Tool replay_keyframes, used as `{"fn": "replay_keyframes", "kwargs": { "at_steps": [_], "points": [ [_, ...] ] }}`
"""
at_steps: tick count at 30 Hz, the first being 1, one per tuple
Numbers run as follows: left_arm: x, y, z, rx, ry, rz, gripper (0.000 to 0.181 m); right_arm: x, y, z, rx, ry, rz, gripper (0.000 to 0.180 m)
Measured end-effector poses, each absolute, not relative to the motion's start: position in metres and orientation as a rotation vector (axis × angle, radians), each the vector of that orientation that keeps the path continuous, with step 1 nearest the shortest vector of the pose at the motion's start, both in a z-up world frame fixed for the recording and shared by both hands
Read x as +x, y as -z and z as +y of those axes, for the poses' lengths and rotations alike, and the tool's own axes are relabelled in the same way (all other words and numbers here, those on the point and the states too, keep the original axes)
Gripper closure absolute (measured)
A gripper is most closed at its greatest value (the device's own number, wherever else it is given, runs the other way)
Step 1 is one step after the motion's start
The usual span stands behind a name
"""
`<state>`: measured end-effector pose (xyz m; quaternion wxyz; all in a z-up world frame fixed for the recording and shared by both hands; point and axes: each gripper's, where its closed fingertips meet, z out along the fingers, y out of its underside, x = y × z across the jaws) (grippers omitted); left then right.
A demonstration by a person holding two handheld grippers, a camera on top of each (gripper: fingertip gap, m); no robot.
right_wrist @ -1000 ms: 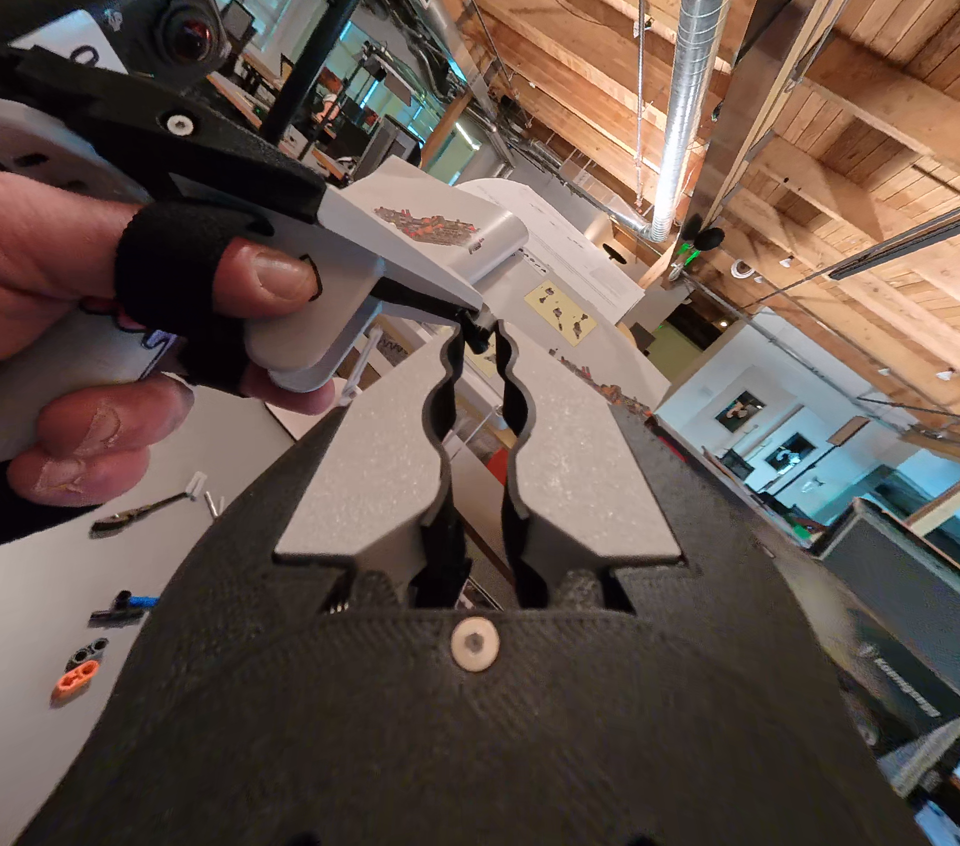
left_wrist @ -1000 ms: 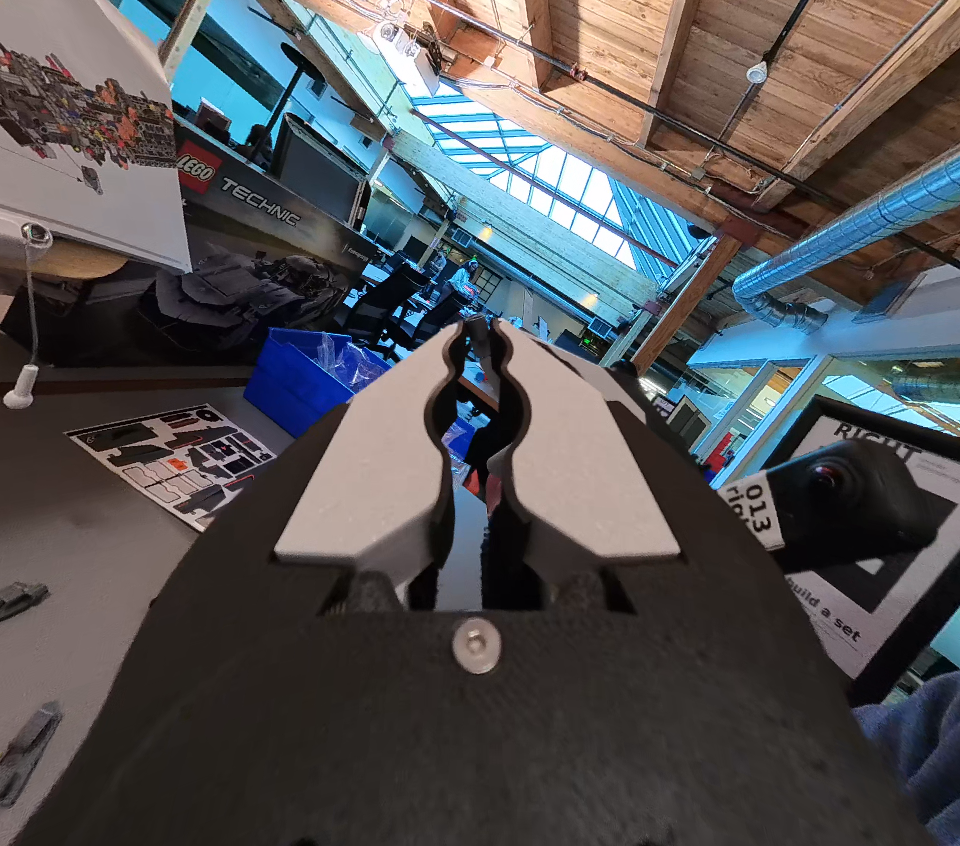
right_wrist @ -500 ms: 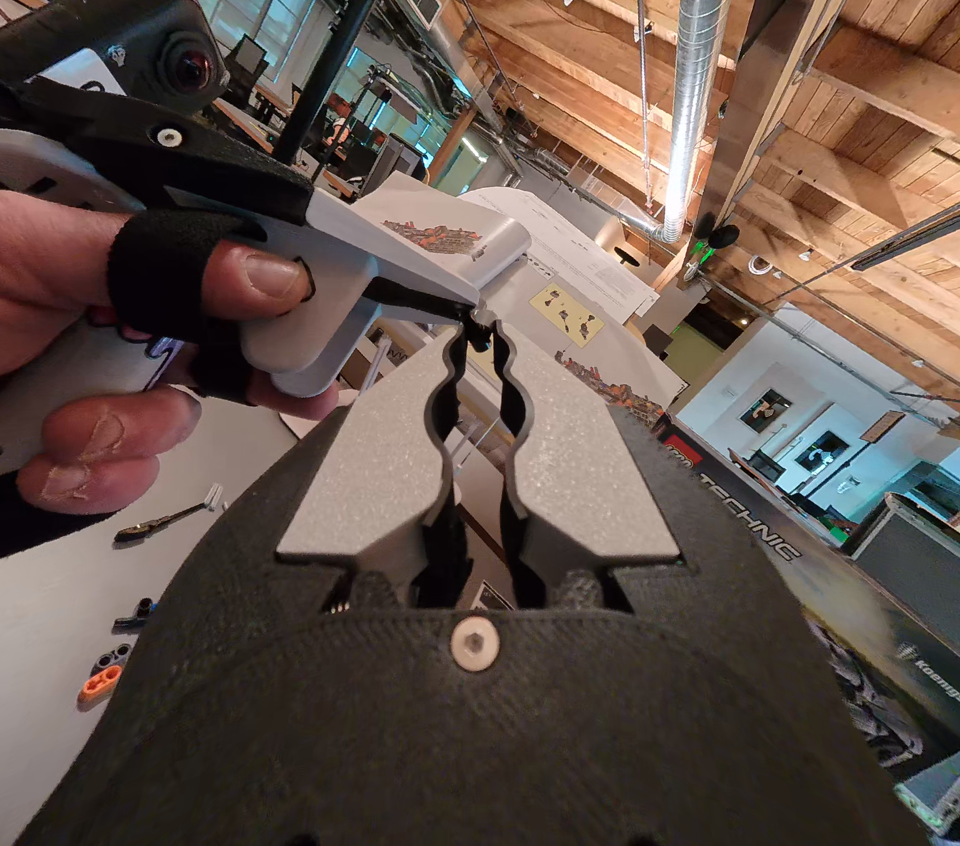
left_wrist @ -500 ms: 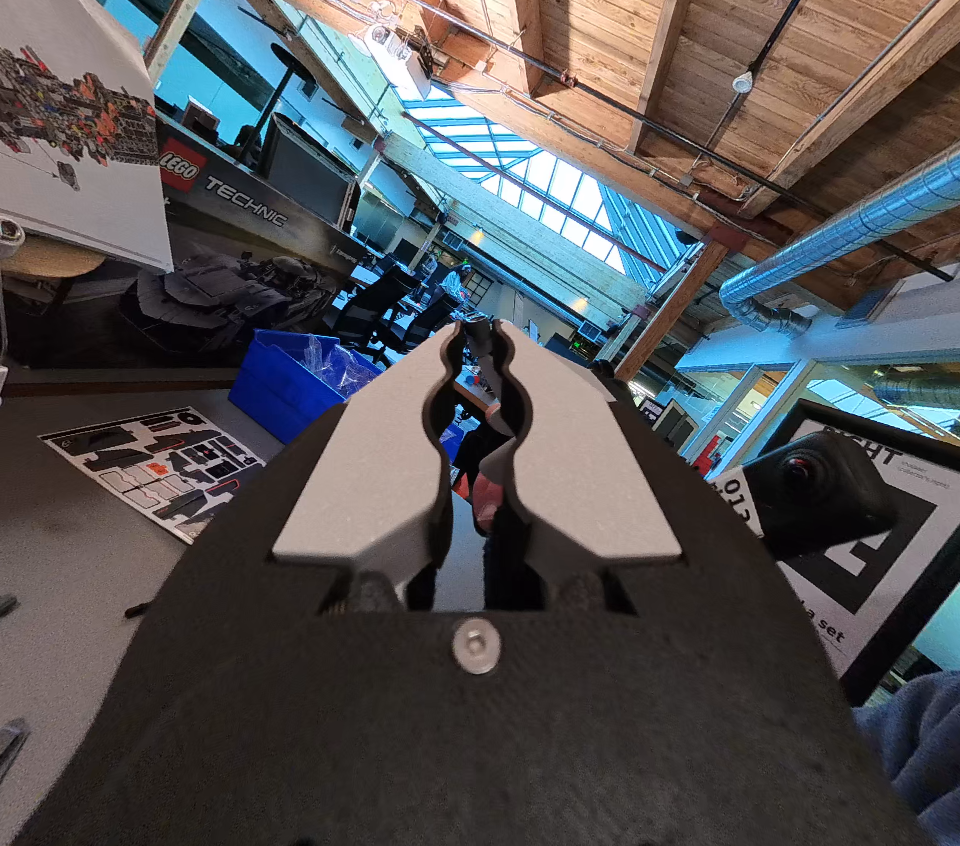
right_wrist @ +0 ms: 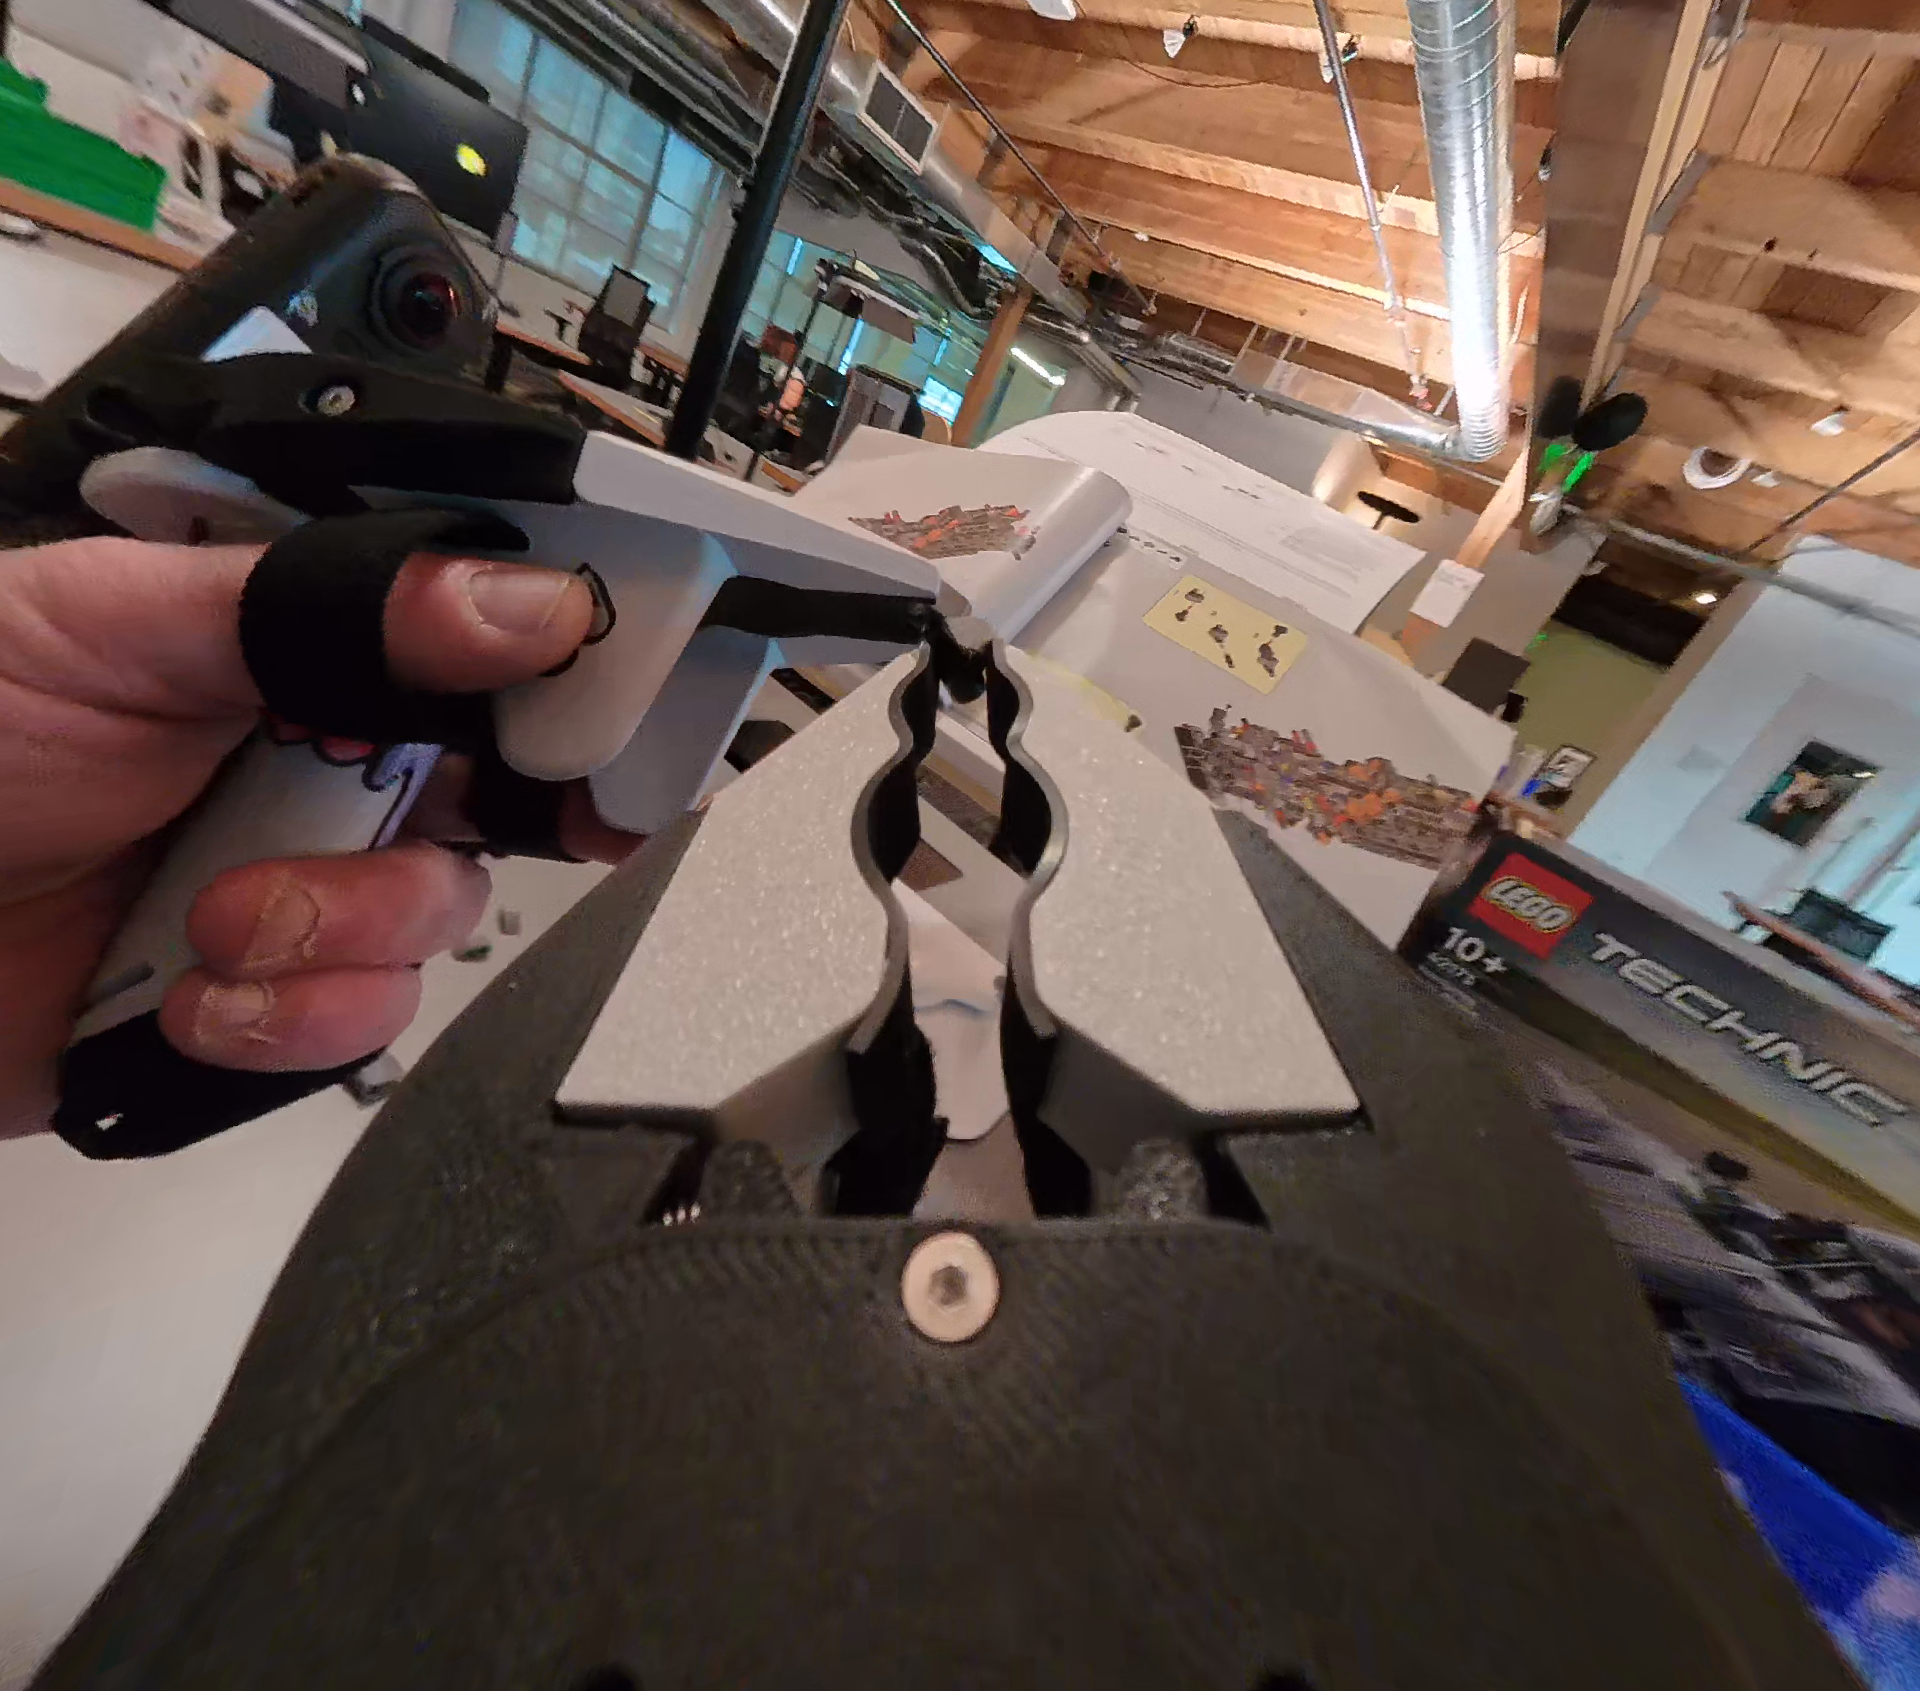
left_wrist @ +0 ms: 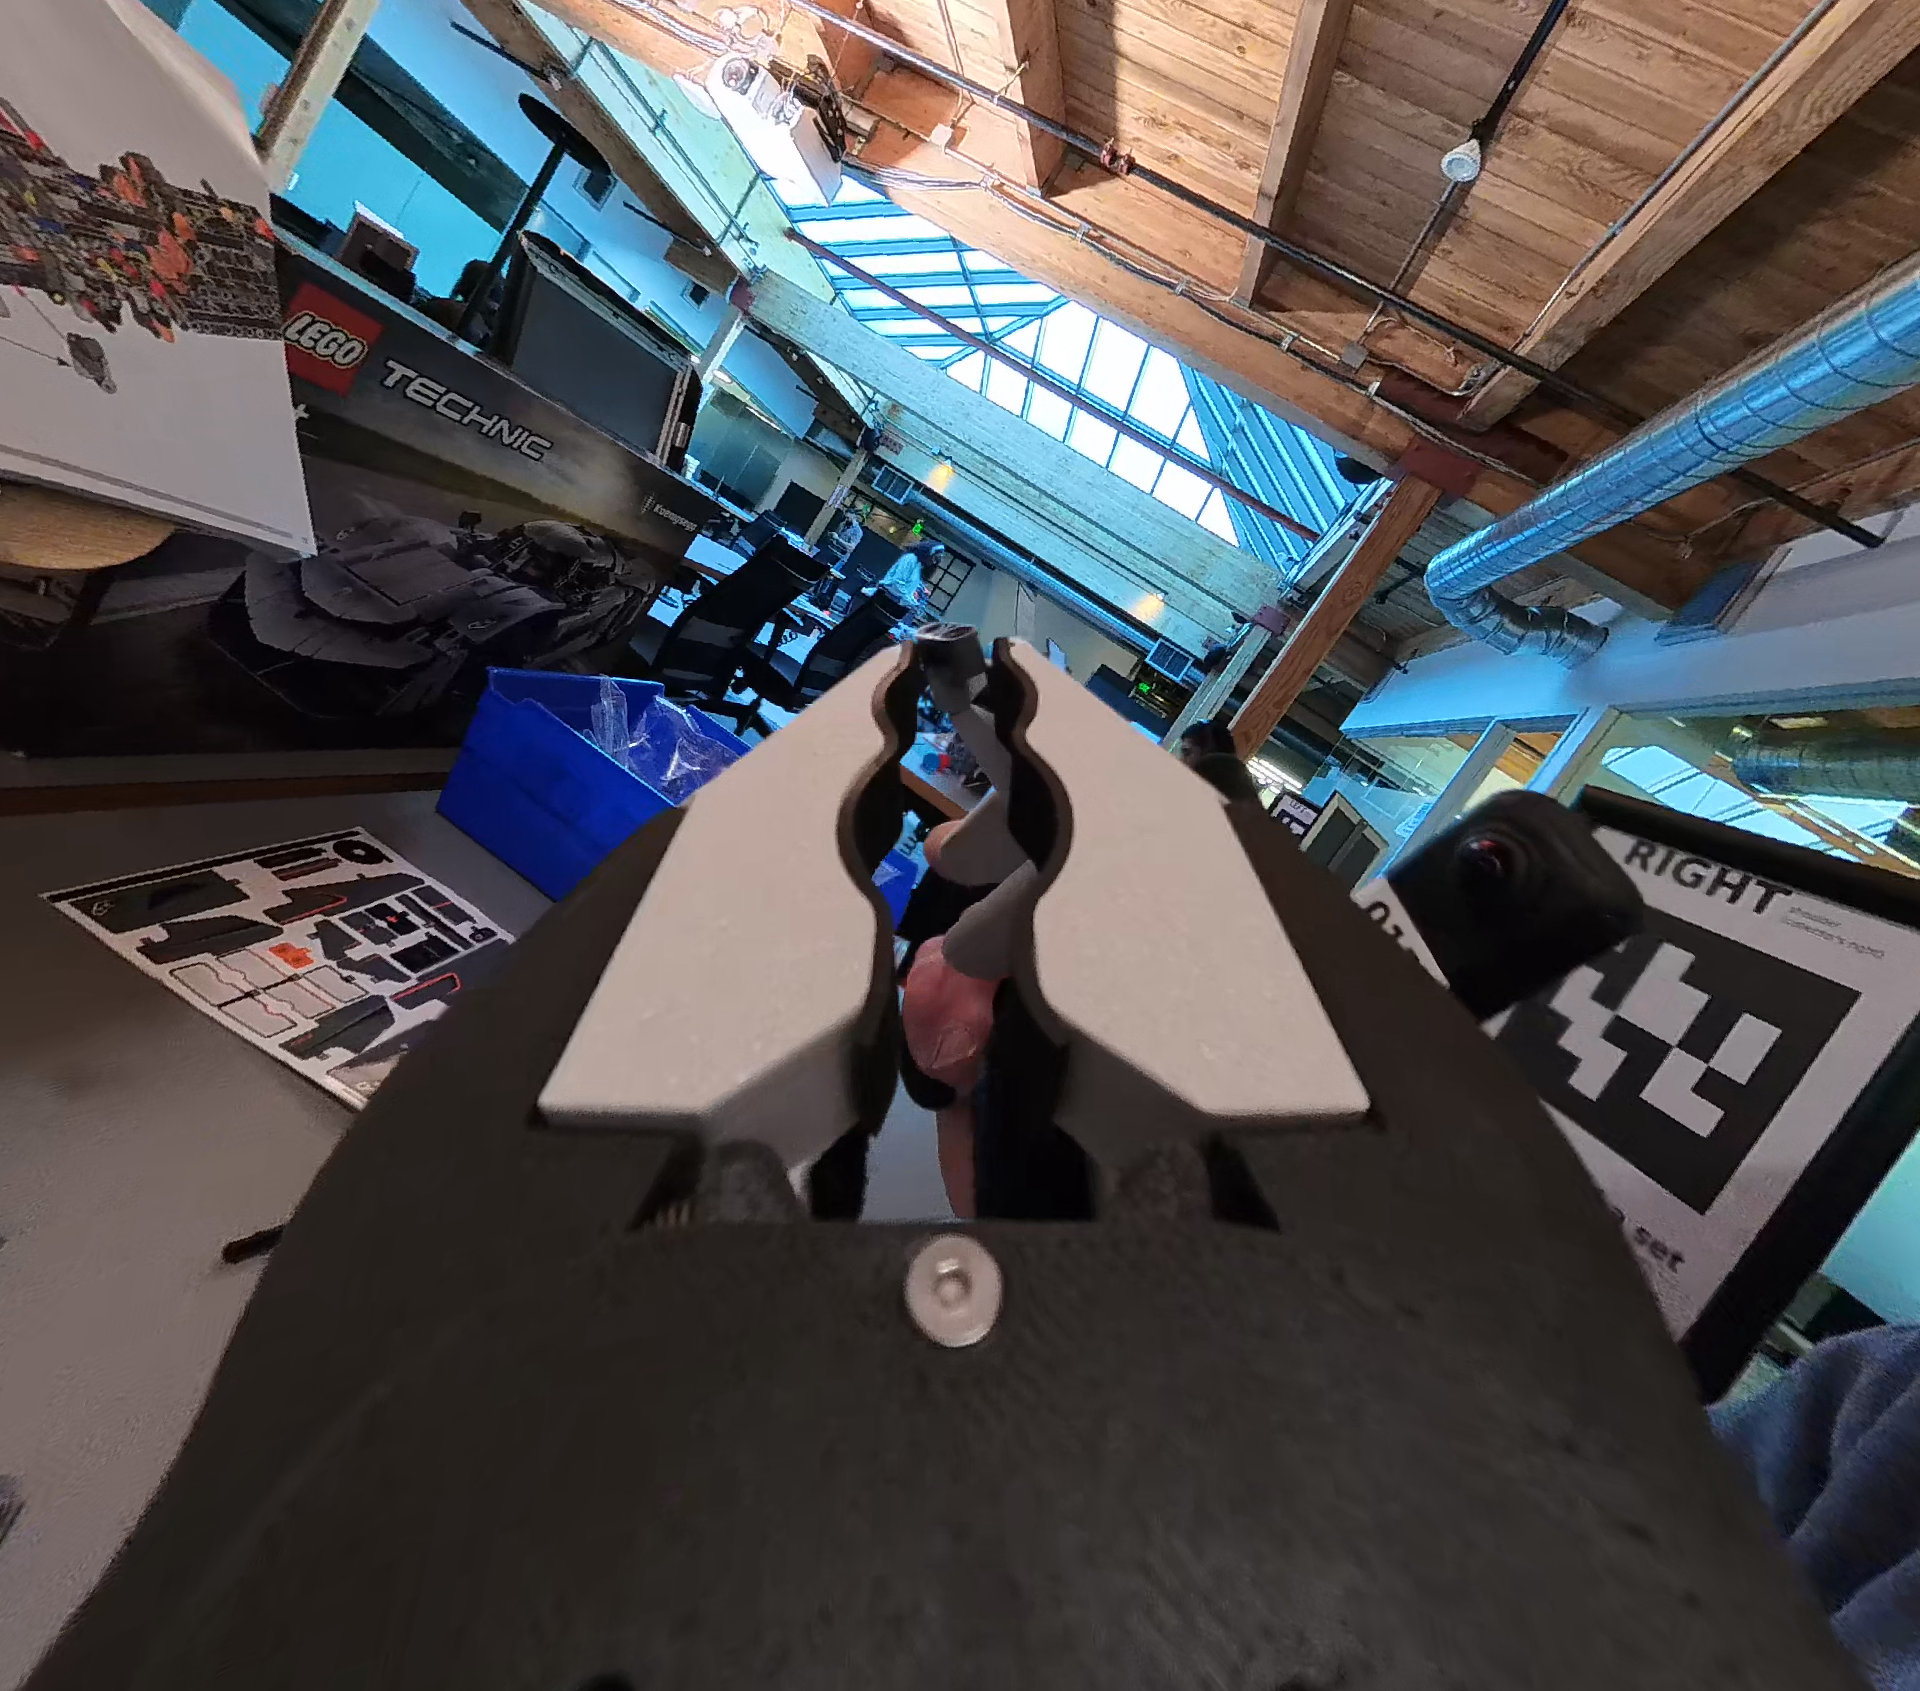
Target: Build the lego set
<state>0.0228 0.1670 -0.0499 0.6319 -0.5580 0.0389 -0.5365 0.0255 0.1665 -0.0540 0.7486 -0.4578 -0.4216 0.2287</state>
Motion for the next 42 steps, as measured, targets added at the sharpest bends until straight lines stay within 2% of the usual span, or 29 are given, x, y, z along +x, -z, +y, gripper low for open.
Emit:
{"fn": "replay_keyframes", "kwargs": {
  "at_steps": [16, 32, 42],
  "points": [
    [0.028, 0.043, 0.162, -1.265, 1.044, 0.206, 0.164, 0.043, 0.045, 0.168, -1.001, -1.477, -0.662, 0.173],
    [0.026, 0.032, 0.153, -1.192, 1.056, 0.312, 0.164, 0.044, 0.033, 0.154, -0.776, -2.039, -0.529, 0.173],
    [0.041, 0.021, 0.147, -1.168, 1.092, 0.428, 0.164, 0.047, 0.029, 0.150, -0.648, -2.172, -0.462, 0.174]
  ]
}}
